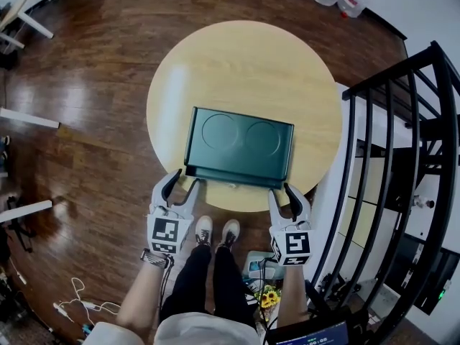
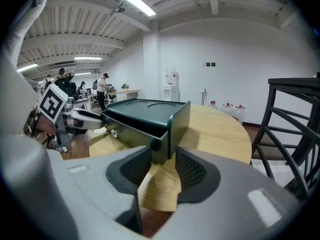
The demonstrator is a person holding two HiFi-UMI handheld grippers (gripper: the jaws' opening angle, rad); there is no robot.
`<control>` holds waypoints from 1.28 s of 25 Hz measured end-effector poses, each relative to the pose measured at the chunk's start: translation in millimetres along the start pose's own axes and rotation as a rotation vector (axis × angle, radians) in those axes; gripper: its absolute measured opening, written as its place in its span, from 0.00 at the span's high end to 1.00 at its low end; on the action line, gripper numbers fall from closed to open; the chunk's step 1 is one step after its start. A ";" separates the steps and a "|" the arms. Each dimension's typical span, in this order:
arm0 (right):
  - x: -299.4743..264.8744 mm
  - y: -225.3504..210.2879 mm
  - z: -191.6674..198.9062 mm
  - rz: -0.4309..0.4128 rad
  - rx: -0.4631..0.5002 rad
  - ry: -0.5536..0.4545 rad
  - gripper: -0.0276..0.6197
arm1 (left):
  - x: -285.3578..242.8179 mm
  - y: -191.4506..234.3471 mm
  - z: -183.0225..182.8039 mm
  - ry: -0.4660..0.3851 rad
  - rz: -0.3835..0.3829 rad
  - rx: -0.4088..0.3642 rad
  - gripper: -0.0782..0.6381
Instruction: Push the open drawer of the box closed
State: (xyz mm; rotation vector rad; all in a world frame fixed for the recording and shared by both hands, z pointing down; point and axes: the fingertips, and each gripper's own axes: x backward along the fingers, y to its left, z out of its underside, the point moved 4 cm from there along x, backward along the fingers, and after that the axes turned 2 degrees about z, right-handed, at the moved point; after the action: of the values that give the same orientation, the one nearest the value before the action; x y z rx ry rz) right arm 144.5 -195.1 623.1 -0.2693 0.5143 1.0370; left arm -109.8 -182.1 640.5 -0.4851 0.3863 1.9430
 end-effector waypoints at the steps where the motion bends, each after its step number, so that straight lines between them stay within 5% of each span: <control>1: -1.0 -0.9 -1.1 -0.007 0.003 -0.002 0.74 | -0.7 1.1 -1.4 -0.001 0.008 -0.005 0.61; 14: -10.8 -7.4 -9.5 -0.020 -0.005 -0.018 0.73 | -11.8 7.7 -13.4 -0.017 0.060 -0.078 0.60; 21: -11.4 -6.2 -10.4 -0.028 -0.009 -0.024 0.73 | -11.7 4.2 -19.7 -0.012 0.058 -0.198 0.63; 32: -11.9 -3.6 -9.5 -0.027 -0.035 -0.053 0.78 | -12.2 4.2 -18.6 -0.025 0.046 -0.156 0.64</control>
State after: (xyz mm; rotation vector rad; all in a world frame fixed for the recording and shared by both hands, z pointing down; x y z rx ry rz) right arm 140.2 -210.0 621.2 -0.2786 0.4440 1.0254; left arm -106.1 -202.2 630.7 -0.5560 0.2326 2.0312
